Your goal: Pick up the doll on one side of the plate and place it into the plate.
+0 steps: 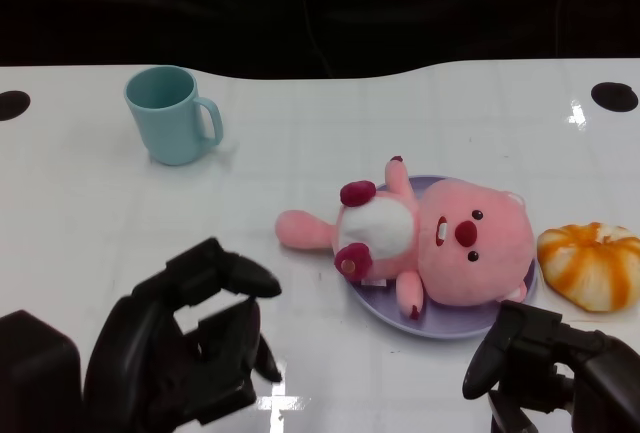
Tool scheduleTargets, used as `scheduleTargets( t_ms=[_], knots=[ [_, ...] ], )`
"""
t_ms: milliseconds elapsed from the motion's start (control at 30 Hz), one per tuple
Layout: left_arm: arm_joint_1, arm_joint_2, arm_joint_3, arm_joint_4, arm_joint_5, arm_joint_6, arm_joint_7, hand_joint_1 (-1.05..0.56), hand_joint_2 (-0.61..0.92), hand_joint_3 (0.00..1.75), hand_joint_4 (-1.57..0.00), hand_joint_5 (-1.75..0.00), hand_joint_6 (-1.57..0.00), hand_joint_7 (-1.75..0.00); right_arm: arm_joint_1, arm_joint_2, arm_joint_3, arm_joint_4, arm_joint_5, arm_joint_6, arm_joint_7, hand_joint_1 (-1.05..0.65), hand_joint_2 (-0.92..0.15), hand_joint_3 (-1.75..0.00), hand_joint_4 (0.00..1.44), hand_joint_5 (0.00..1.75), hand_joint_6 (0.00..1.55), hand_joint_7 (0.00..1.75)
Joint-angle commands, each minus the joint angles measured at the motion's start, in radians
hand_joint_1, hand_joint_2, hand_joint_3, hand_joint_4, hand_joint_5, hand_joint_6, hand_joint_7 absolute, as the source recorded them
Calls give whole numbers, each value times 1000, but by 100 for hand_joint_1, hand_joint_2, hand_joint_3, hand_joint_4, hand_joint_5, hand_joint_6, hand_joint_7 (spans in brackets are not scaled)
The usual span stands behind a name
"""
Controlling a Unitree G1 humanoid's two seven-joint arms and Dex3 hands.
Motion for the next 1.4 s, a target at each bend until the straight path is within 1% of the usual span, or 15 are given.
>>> scheduleTargets(
  t_ms=[33,167,300,433,633,767,1000,1233,1400],
  knots=[
    [37,9,18,-72,-49,79,32,-13,45,141,-95,-175,-76,-171,-2,-8,-11,2,11,-7,4,-9,-60,-119,62,175,54,154],
    [76,25,30,-96,-117,147,20,-11,44,143,-95,-175,-76,-174,-7,-10,-21,14,15,-13,11,-10,-60,-118,62,175,54,153],
    [60,45,49,-68,-162,192,14,-12,39,150,-93,-175,-77,-173,-8,-9,-28,22,18,-13,16,-10,-60,-117,62,174,54,152],
    [32,86,59,-14,-172,194,-14,-11,36,154,-93,-175,-76,-174,-7,-9,-31,24,19,-12,15,-9,-60,-117,62,174,55,151],
    [-12,117,74,58,-179,215,-20,-11,36,153,-91,-175,-76,-175,-4,-13,-29,27,13,-19,16,-7,-61,-118,61,175,55,151],
    [-19,127,69,75,-187,209,-40,-13,37,152,-90,-175,-74,-174,2,-15,-27,25,7,-22,14,-7,-60,-119,61,175,55,151],
    [-18,138,54,68,-177,214,-36,-13,37,154,-90,-175,-74,-175,14,-14,-27,25,6,-39,14,-4,-59,-122,62,175,55,152],
    [-13,146,48,68,-182,209,-47,-13,37,155,-89,-175,-73,-175,17,-19,-24,25,-2,-46,15,-6,-60,-120,61,175,54,152],
    [-16,152,48,72,-184,208,-52,-13,38,154,-90,-175,-72,-175,11,-16,-18,24,-11,-40,12,-4,-61,-117,62,174,54,152]
  ],
)
